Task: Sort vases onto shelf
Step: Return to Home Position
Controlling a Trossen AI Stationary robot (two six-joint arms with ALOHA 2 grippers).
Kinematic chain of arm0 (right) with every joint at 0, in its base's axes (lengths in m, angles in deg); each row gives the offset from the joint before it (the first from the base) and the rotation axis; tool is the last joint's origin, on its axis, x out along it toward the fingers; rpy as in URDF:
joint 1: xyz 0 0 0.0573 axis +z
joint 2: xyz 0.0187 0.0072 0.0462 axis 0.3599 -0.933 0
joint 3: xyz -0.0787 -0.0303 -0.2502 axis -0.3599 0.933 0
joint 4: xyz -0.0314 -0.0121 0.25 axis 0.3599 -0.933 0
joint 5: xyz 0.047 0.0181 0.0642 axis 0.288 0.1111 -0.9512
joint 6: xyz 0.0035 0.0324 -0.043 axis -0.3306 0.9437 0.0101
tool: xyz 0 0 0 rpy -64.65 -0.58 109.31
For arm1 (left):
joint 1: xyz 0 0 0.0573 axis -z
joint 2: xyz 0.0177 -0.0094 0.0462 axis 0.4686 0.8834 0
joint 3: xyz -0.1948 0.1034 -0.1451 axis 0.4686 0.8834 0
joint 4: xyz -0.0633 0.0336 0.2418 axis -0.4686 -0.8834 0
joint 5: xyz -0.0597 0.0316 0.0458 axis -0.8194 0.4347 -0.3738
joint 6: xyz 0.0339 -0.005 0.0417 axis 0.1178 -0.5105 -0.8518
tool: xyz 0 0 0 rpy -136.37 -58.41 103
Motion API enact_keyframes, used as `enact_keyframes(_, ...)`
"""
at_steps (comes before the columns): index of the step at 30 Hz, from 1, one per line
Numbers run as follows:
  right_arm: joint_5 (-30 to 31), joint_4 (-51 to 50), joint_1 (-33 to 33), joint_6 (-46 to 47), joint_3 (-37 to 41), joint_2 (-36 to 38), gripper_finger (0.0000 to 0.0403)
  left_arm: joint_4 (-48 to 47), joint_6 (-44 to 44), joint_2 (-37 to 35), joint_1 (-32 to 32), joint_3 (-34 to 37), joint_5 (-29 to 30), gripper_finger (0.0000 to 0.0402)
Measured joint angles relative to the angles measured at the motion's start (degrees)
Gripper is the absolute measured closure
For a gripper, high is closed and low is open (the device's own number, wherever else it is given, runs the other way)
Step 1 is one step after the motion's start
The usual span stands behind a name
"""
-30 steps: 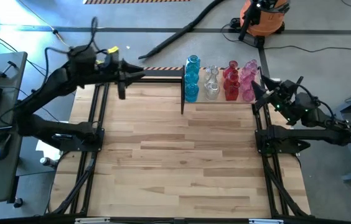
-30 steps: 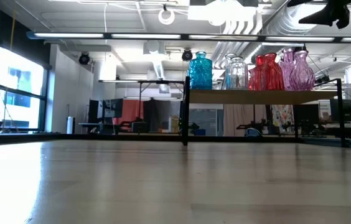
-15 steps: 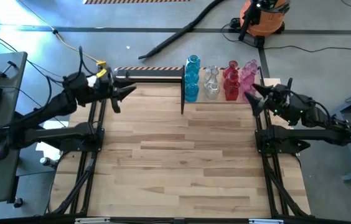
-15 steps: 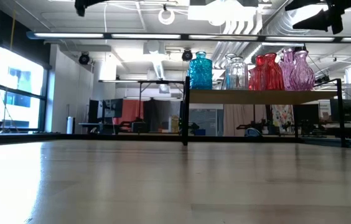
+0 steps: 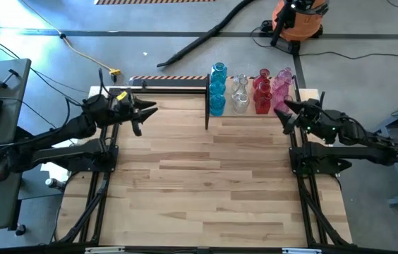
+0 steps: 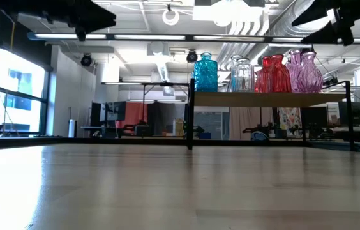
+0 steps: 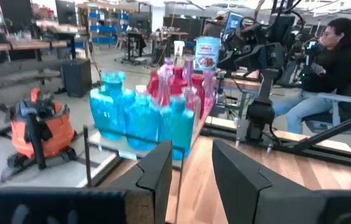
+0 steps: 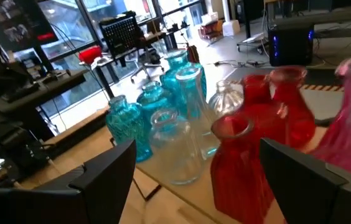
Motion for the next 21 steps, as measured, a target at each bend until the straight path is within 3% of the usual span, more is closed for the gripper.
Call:
enact_keyframes(9,-5.98,19.96,0.00,0.00,16.07,2.19,0.0081,15.38,2.06,-0.09,-0.02,10.00,0.07,0.0296)
enact_keyframes(21,-10.67,29.59,0.00,-0.09,24.14,2.49,0.0081,18.14,3.73,-0.07,-0.02,17.30,0.18,0.0295)
